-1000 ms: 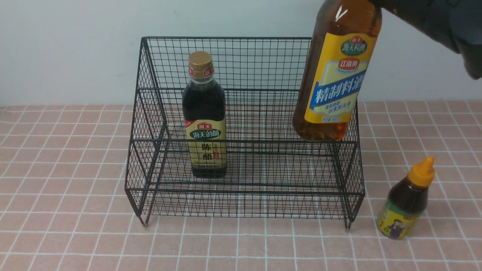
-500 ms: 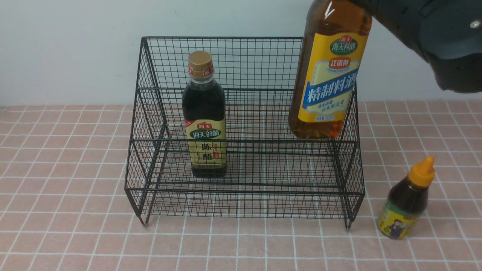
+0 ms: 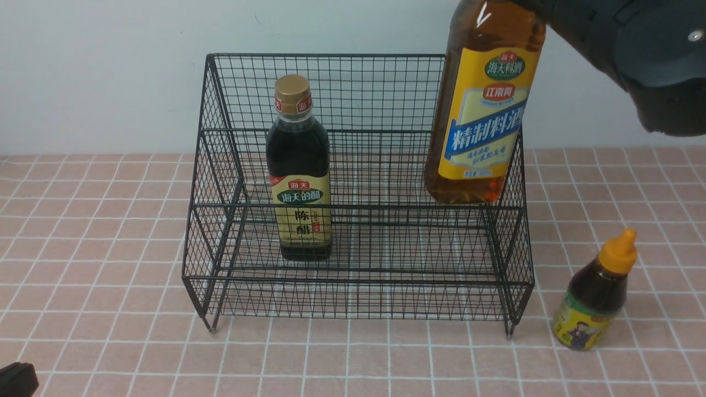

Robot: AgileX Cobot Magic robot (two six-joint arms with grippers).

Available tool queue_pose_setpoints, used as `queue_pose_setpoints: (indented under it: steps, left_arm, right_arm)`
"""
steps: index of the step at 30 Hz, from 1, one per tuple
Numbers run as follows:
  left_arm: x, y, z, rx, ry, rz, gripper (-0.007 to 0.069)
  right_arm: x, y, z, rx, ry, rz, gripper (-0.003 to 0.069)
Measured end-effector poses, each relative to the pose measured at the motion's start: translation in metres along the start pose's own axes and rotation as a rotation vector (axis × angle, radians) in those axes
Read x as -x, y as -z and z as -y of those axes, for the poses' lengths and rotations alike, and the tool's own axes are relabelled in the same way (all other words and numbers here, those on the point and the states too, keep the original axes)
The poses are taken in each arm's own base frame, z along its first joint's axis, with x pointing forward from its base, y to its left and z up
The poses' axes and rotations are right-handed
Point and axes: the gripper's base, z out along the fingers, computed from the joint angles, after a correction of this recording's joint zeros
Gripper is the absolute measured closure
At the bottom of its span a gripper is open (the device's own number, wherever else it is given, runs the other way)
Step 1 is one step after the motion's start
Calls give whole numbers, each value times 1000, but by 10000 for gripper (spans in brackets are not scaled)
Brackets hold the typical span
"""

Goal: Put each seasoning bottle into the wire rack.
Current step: Use the right arm to put the condiment bottle back on the shelf

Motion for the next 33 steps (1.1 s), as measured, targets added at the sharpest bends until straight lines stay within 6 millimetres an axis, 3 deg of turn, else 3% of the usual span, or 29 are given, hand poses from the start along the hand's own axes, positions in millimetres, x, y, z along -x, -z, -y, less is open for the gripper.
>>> queue_pose_setpoints:
  steps: [33]
  left_arm:
    - [0, 0, 0, -4, 3, 0, 631]
  right_arm:
    - [-1, 0, -3, 37, 60, -20, 346]
